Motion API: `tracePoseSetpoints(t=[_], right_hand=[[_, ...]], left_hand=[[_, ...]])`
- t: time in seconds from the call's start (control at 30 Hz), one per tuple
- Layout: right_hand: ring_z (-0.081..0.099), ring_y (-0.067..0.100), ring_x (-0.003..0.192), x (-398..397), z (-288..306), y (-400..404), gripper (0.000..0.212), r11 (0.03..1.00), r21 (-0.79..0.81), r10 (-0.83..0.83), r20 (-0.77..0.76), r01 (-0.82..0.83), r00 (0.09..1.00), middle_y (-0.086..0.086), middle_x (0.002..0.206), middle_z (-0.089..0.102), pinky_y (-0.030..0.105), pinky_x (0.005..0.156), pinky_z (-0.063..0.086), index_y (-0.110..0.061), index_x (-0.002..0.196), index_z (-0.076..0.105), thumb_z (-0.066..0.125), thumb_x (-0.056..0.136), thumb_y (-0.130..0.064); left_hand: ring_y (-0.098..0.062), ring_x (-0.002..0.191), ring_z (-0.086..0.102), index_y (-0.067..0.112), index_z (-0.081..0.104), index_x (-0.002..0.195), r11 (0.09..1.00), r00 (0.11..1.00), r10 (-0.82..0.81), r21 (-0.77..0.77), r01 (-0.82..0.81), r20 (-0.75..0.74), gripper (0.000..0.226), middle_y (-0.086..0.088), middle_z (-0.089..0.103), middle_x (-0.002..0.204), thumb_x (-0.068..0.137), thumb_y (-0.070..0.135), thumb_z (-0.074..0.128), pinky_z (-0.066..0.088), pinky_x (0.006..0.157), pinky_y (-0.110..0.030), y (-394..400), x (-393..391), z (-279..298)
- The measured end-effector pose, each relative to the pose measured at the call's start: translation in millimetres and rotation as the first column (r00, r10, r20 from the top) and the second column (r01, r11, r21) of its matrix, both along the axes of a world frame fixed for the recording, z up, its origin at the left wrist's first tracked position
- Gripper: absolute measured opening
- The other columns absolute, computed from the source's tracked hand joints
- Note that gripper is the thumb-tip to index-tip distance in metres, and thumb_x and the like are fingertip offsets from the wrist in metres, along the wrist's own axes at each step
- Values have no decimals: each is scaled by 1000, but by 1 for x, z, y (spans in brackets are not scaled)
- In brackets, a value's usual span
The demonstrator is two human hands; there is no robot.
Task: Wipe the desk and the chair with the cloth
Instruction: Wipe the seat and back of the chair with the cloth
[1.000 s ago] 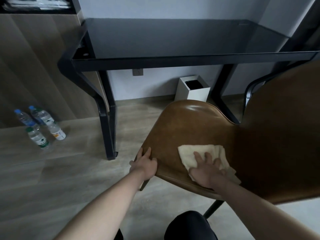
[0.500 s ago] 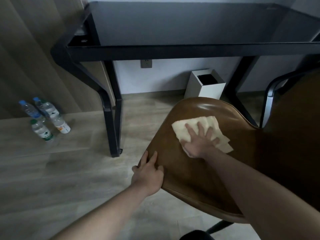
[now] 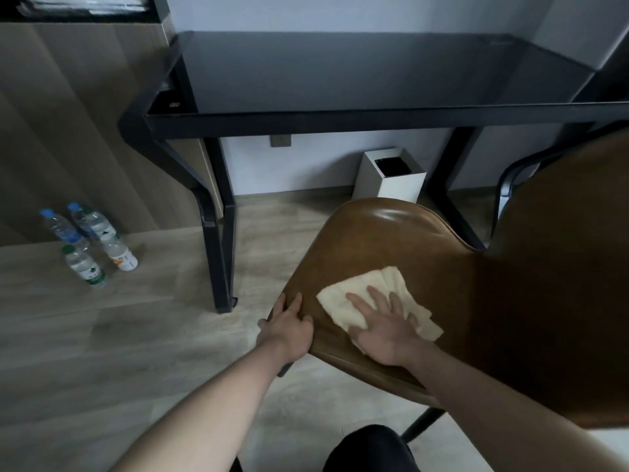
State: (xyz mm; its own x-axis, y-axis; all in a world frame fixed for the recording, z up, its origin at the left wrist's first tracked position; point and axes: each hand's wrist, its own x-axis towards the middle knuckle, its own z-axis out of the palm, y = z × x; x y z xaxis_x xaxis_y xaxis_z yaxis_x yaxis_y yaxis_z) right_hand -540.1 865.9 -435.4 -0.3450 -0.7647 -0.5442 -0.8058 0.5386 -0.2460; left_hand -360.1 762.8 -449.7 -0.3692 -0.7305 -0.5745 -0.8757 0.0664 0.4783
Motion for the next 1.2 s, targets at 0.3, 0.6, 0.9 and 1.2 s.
tracePoseSetpoints(t=[0.3, 0.6, 0.9, 1.2], right_hand=[[-23, 37, 160, -22, -4, 14, 79, 988, 56, -147, -1, 147, 989, -14, 172, -30, 68, 124, 0, -56, 163, -11, 37, 102, -74], [-25, 45, 158, -104, -21, -69, 85, 923, -11, -384, -108, 386, 917, -4, 171, -35, 76, 122, -3, -51, 163, -18, 34, 101, -77], [-19, 44, 160, -93, -14, -41, 81, 928, 31, -367, -103, 372, 924, -3, 174, -29, 70, 126, 2, -49, 165, -15, 34, 104, -68], [-20, 46, 159, -15, -3, 47, 82, 951, 96, -290, -65, 295, 955, 0, 174, -29, 66, 127, 2, -43, 165, -19, 33, 106, -66]], left_hand=[[-44, 154, 15, 46, 11, 167, 1000, 1000, 5, 13, -5, -11, 66, 16, -6, 176, 105, 48, 33, 25, 123, -49, 5, 3, -3], [-39, 144, 24, 50, 11, 165, 1000, 998, 8, -23, -9, -64, 67, 26, -6, 172, 103, 50, 34, 53, 106, -49, -3, 0, -25], [-40, 151, 23, 46, 10, 167, 999, 1000, -20, -49, 20, -1, 64, 17, -5, 176, 107, 47, 32, 34, 118, -45, -5, -3, -9], [-46, 156, 12, 45, 11, 167, 1000, 1000, -9, -5, 9, 5, 65, 14, -6, 176, 106, 49, 31, 23, 125, -50, -1, -2, -1]])
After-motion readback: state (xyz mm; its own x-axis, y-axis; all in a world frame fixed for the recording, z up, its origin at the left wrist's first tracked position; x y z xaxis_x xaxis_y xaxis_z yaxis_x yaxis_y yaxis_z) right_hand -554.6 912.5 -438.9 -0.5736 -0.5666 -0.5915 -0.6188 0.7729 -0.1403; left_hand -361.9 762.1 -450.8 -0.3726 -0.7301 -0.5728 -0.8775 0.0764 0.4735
